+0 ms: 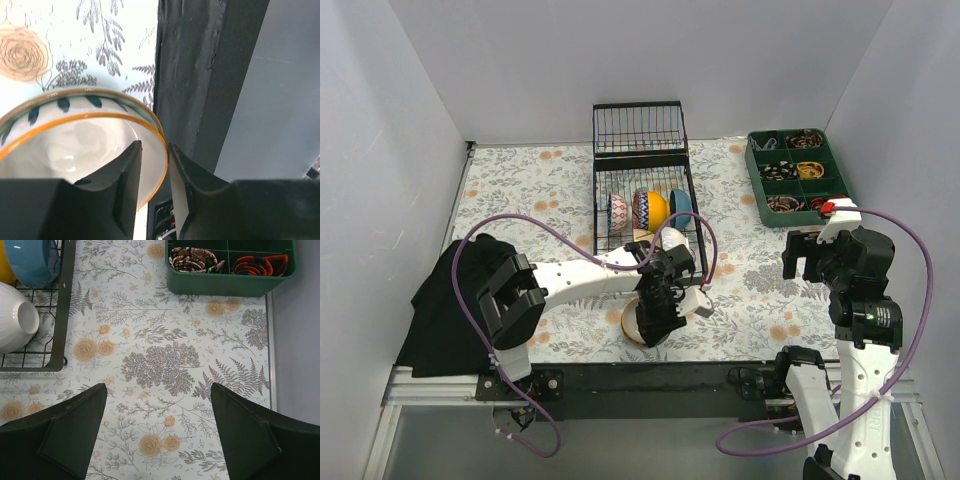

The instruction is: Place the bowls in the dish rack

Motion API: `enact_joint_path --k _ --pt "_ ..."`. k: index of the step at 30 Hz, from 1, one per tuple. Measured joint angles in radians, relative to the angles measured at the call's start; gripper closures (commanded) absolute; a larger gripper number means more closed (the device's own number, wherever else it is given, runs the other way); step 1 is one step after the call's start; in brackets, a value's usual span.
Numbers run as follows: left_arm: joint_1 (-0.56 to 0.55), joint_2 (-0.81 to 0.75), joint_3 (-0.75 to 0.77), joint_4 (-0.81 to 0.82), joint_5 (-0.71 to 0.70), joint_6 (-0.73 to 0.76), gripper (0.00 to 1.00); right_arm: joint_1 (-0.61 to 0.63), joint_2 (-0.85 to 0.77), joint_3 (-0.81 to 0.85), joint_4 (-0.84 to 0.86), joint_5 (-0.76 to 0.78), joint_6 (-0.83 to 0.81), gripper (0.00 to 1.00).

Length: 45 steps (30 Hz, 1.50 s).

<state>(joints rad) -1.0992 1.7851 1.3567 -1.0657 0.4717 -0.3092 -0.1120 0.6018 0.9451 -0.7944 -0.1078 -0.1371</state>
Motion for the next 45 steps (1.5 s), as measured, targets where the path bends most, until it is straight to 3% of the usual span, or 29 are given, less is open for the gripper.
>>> enact_joint_path --k 3,10,40,43,45 --pt "-0.002 -0.013 0.000 -0.016 -0.028 0.007 0.78 0.000 0.000 0.000 0.000 -0.003 0.000 0.07" --pt "-0.003 -0.040 -0.002 -0.026 -0.082 0.023 1.00 0.000 0.000 0.000 0.000 -0.008 0.002 0.07" --pt "0.007 -0.286 0.098 -0.143 -0.320 0.072 1.00 0.000 0.028 -0.013 0.010 0.005 -0.003 0.07" --pt "0.079 -0.375 0.097 -0.146 -0.347 0.098 1.00 0.000 0.042 -0.013 0.010 0.012 -0.012 0.07" --pt "0.190 -0.418 0.097 -0.145 -0.357 0.129 1.00 0.000 0.050 -0.013 0.010 0.019 -0.019 0.07"
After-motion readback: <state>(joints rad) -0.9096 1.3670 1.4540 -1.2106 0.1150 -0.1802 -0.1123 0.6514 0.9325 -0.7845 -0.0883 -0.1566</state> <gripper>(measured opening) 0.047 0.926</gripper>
